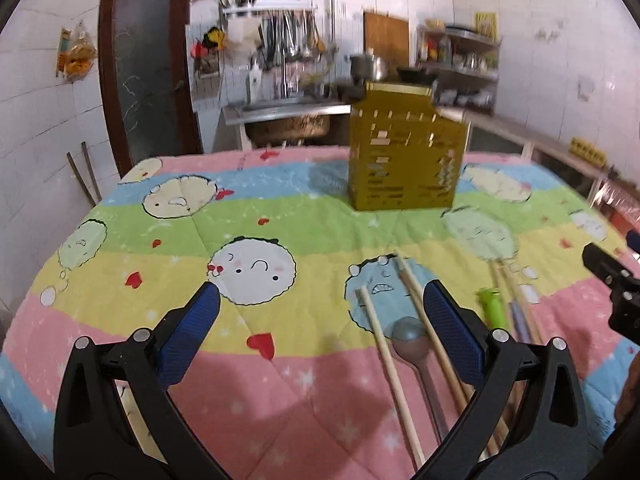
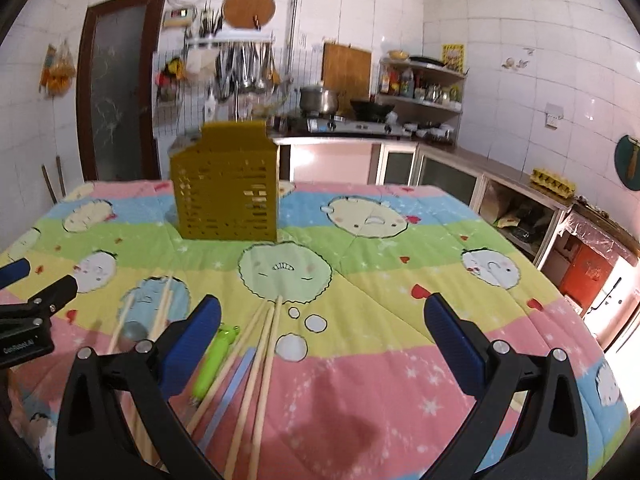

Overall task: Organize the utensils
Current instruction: 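Lower the left tool onto a wooden chopstick and close it while the right tool grasps another chopstick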

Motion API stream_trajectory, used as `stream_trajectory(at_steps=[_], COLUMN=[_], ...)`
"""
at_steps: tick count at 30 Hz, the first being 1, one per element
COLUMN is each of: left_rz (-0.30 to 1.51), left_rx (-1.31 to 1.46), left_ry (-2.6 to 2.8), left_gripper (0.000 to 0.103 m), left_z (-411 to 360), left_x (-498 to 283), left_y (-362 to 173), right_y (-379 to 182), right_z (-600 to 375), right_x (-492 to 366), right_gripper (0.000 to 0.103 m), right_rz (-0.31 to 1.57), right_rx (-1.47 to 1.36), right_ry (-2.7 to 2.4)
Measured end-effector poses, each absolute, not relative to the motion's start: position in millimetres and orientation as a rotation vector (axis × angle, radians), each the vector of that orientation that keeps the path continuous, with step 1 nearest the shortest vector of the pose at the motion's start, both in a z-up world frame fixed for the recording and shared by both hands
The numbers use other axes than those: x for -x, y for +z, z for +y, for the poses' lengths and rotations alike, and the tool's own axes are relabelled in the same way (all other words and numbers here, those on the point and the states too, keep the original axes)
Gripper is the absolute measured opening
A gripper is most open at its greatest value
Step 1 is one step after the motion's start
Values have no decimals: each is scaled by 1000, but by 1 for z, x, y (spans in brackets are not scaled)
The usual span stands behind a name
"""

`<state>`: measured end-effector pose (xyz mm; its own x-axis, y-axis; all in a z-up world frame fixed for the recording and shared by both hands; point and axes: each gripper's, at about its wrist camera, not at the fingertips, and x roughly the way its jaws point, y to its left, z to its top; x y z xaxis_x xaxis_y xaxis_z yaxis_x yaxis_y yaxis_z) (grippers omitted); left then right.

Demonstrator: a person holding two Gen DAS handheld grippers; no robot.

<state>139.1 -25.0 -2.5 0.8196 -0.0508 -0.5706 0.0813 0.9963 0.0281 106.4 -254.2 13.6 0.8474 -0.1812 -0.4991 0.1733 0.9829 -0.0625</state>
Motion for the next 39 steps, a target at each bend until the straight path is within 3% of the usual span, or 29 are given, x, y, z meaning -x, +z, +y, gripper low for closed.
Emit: stream_trajectory(at_steps=[14,30,34,39], left_rz=[903,956,960,963], left_rx=[-22,-30,-20,-7], left_ry=[12,-19,-29,-50], left_gripper=[98,98,93,76], left_z=[-24,-28,-28,-32], left_x=[-217,-217,-216,-214], left_y=[-48,-61,-60,-57], right_y=[-39,-57,-58,-56], right_z=[-279,-275,-273,-266], right_x=[-178,-190,-191,-194], right_gripper=[99,97,82,66], right_rz=[791,875,889,895], right_rx=[-59,-52,-66,-61], right_ry=[-215,-218,-186,-160])
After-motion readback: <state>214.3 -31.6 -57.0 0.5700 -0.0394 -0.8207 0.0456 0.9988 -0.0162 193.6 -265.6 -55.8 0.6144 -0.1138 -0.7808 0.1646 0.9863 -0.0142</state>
